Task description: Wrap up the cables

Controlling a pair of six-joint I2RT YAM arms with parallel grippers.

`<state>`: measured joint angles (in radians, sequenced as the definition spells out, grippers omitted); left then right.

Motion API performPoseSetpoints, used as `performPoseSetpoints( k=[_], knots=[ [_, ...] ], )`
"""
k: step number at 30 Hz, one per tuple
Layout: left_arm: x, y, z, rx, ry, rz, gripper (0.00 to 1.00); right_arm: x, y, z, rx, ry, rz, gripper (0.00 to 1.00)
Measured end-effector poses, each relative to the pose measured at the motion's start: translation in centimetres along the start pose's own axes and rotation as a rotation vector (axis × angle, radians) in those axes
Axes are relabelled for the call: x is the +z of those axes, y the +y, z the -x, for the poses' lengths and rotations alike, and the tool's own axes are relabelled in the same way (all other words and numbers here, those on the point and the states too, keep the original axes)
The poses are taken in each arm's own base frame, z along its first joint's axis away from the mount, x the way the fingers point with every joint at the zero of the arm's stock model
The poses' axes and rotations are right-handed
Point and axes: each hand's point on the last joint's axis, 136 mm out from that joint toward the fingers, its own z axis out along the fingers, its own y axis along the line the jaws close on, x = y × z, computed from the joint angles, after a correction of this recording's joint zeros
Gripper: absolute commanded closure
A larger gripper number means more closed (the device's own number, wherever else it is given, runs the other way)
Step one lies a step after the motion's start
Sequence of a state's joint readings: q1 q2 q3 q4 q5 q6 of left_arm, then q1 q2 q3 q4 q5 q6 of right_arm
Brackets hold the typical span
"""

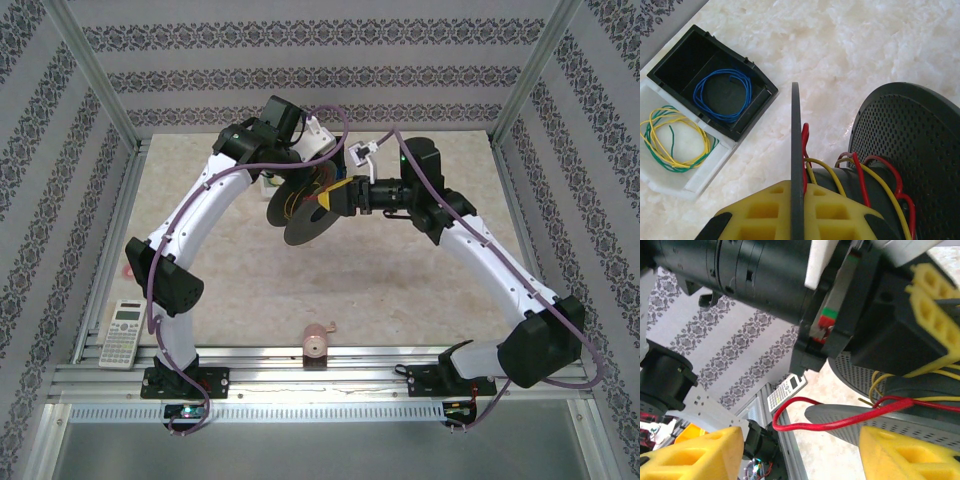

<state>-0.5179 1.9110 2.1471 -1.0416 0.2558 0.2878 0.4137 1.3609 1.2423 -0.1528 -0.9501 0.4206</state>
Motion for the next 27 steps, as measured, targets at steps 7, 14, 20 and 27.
performPoseSetpoints(
  k=[7, 14, 20, 27],
  knots=[
    [1.3, -0.3, -0.8, 0.019, 0.018, 0.037, 1.0, 0.2, -0.1, 1.2, 0.0, -0.018, 0.005, 0.34],
    [1.1, -0.4, -0.5, 0.028, -0.007, 0.05, 1.0, 0.7, -0.8, 1.1, 0.026, -0.01, 0.004, 0.33],
    [1.0, -0.2, -0.4, 0.028, -0.01, 0.059, 1.0, 1.0, -1.1, 1.1, 0.033, -0.005, 0.013, 0.33],
    [1.0, 0.0, -0.6, 0.024, -0.005, 0.071, 1.0, 1.2, -1.4, 1.3, 0.022, -0.002, 0.002, 0.32]
  ],
)
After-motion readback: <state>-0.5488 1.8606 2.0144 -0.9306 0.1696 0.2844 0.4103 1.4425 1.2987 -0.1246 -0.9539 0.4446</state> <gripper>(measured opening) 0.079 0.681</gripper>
